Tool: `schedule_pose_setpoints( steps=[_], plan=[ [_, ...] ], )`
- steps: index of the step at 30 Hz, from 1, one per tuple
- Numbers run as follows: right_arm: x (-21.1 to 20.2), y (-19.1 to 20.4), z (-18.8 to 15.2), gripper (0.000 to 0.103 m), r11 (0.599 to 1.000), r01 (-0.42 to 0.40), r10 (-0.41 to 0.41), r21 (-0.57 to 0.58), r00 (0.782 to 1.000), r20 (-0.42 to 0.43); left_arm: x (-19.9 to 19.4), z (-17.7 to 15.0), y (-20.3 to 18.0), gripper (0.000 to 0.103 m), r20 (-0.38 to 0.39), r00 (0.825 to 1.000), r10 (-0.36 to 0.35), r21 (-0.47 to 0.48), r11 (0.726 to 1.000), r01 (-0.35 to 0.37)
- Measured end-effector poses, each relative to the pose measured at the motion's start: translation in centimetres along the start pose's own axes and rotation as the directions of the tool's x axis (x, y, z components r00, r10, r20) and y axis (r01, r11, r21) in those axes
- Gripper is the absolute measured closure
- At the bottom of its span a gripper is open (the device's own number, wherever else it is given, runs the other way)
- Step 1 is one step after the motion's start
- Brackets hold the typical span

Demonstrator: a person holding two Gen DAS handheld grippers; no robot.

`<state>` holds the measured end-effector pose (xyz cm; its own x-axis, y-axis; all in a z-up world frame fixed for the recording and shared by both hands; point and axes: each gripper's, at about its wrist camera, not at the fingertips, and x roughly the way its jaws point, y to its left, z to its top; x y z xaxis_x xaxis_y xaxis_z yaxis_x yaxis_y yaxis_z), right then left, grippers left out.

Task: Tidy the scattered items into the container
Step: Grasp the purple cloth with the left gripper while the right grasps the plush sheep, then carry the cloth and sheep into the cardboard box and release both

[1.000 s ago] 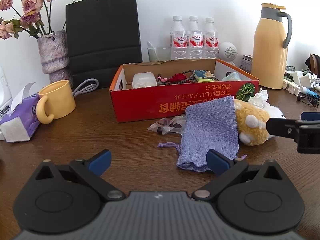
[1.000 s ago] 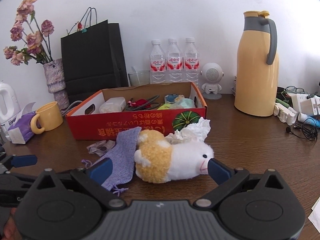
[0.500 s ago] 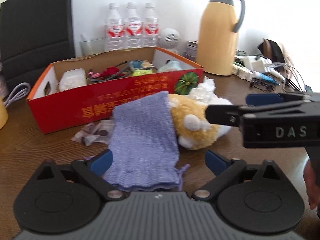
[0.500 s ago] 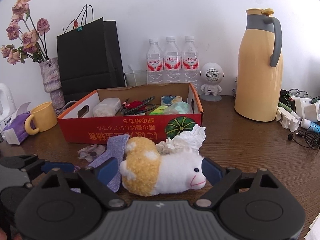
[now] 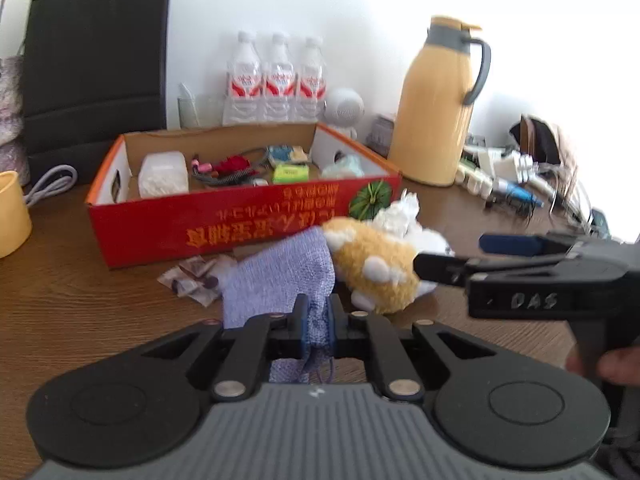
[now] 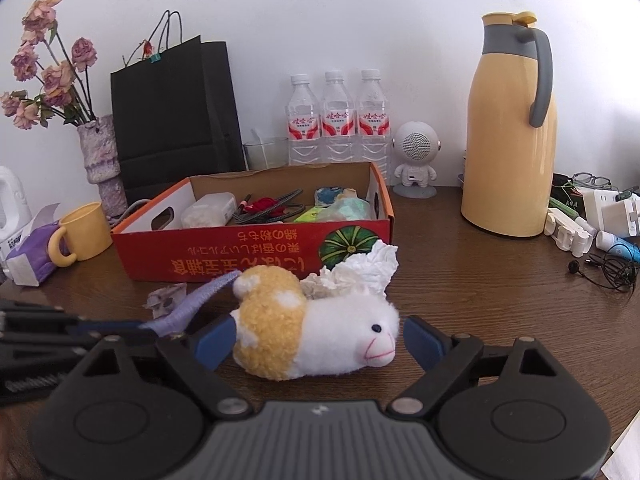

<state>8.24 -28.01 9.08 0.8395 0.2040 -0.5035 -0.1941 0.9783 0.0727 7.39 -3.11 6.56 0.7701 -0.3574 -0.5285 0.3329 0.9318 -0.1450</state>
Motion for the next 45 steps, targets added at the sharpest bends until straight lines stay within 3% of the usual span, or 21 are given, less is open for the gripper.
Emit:
schedule_pose_setpoints(
  steps=[3,6,7,9,10,11,15,19,24,29,33,37,42,45],
  plan=[
    [0.9,1.9,0.2,0.013,0.996,-0.055,0.054,-0.065,0.998,-0.011,-5.1,1.7,1.8,0.093,0.125,0.992,-0.015,-0.087,0.996,0.026],
    [2.9,4.3,0.2,0.014,0.987,-0.042,0.039,-0.158,0.999,-0.018,-9.0,2.9,3.3,0.093,0.207,0.978,0.008,-0.135,0.991,0.021],
    [3.8,5.0,0.1,0.018,0.982,-0.023,0.018,-0.188,0.999,-0.029,-9.8,3.1,3.5,0.093,0.221,0.975,0.021,-0.135,0.991,0.009],
    [5.3,6.2,-0.5,0.037,0.961,0.055,-0.063,-0.272,0.998,-0.023,-10.7,3.0,3.7,0.093,0.228,0.972,0.051,-0.129,0.991,-0.022],
    [5.5,6.8,-0.9,0.054,0.944,0.098,-0.104,-0.315,0.995,-0.004,-10.8,2.7,3.8,0.093,0.219,0.974,0.065,-0.135,0.99,-0.036],
    [5.2,7.0,-1.0,0.056,0.94,0.095,-0.1,-0.327,0.995,0.001,-10.8,2.5,4.0,0.093,0.208,0.976,0.071,-0.148,0.988,-0.04],
    [1.2,8.2,-1.7,0.061,0.932,-0.004,0.002,-0.364,1.0,-0.006,-10.7,1.0,4.6,0.093,0.166,0.983,0.076,-0.196,0.98,-0.042],
    [-5.1,8.6,-3.2,0.061,0.946,-0.136,0.137,-0.294,0.99,-0.019,-11.4,0.2,4.1,0.093,0.18,0.98,0.079,-0.18,0.983,-0.046],
    [-10.3,9.4,-6.0,0.061,0.955,-0.141,0.146,-0.26,0.989,0.0,-11.6,-0.3,3.0,0.093,0.185,0.982,0.039,-0.168,0.986,-0.008],
    [-12.5,9.6,-5.8,0.062,0.966,-0.101,0.116,-0.237,0.992,0.048,-12.6,-0.6,1.5,0.093,0.206,0.979,0.001,-0.14,0.99,0.029],
    [-13.0,8.7,-3.8,0.062,0.972,-0.069,0.092,-0.225,0.991,0.097,-13.3,0.5,0.9,0.093,0.236,0.972,0.001,-0.085,0.996,0.02],
    [-12.1,7.4,0.1,0.061,0.973,-0.051,0.086,-0.223,0.985,0.149,-13.3,4.0,2.6,0.093,0.284,0.959,-0.015,-0.092,0.995,0.043],
    [-9.0,6.4,7.8,0.061,0.968,-0.046,0.097,-0.248,0.976,0.196,-10.7,11.8,3.9,0.093,0.317,0.946,0.072,-0.029,0.997,-0.066],
    [-5.1,5.2,12.8,0.061,0.966,-0.123,0.159,-0.229,0.976,0.146,-6.9,15.7,4.3,0.093,0.305,0.94,0.155,0.006,0.986,-0.165]
  ],
)
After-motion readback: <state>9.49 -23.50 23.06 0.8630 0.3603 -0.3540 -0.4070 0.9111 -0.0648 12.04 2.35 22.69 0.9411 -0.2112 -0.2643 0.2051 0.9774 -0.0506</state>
